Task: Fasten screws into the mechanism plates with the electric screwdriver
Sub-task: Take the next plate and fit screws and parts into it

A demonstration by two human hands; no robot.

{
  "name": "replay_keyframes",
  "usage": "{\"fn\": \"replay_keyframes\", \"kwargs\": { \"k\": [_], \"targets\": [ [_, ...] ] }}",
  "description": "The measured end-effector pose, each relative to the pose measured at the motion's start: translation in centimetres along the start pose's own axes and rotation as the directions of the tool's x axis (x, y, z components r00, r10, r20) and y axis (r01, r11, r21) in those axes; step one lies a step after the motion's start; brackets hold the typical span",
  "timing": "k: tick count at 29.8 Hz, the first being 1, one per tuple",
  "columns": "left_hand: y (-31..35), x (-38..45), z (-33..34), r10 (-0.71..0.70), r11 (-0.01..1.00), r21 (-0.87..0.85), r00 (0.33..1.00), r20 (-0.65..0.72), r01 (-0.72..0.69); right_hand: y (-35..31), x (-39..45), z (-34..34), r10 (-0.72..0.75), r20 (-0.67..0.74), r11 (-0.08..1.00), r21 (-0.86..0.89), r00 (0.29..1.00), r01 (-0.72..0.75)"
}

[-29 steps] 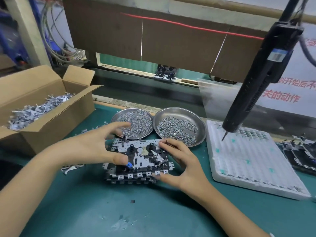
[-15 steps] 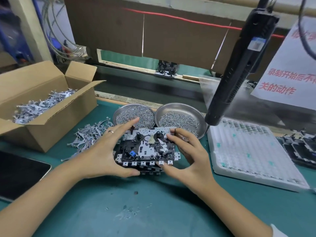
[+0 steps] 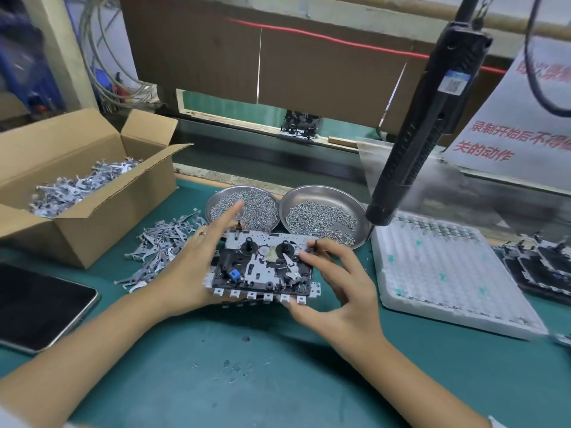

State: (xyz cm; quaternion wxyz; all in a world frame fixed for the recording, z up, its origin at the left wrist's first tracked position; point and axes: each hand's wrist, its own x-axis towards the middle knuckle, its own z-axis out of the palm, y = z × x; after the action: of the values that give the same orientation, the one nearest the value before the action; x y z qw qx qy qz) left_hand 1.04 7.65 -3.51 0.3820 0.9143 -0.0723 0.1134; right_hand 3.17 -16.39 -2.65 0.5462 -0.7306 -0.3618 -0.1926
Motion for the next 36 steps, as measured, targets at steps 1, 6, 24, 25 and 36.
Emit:
{"fn": "replay_keyframes", "kwargs": {
  "k": [1,6,24,25,36],
  "targets": [
    [-0.3,0.2,0.1,0.002,1.000,0.016,1.000,-0.013,-0.002,-0.2,-0.1,0.0,-0.016,0.014,1.000,-0.001,1.000,0.016],
    [-0.3,0.2,-0.1,0.050,0.998,-0.035,0.998,0.031,-0.049,-1.2,-1.1,-2.1,-0.001,0.035,1.000,0.017,0.999,0.000],
    [-2.0,1.2,-4.3,-0.311,0.724,0.523,0.890,-0.334,0.450,-0.5,-5.4,-7.7,0.110,0.413,0.817,-0.556,0.904,0.154],
    [-2.0,1.2,-4.3,-0.305,0.746,0.490,0.885,-0.353,0.452,-0.7,-5.3,-7.5,0.092,0.429,0.806,-0.562,0.899,0.186],
    [-0.5,0.6,-4.3,-0.113,0.920,0.262,0.838,-0.534,0.291,-1.4,-4.5,-6.7,-0.052,0.430,0.848,-0.458,0.901,0.268]
  ]
}}
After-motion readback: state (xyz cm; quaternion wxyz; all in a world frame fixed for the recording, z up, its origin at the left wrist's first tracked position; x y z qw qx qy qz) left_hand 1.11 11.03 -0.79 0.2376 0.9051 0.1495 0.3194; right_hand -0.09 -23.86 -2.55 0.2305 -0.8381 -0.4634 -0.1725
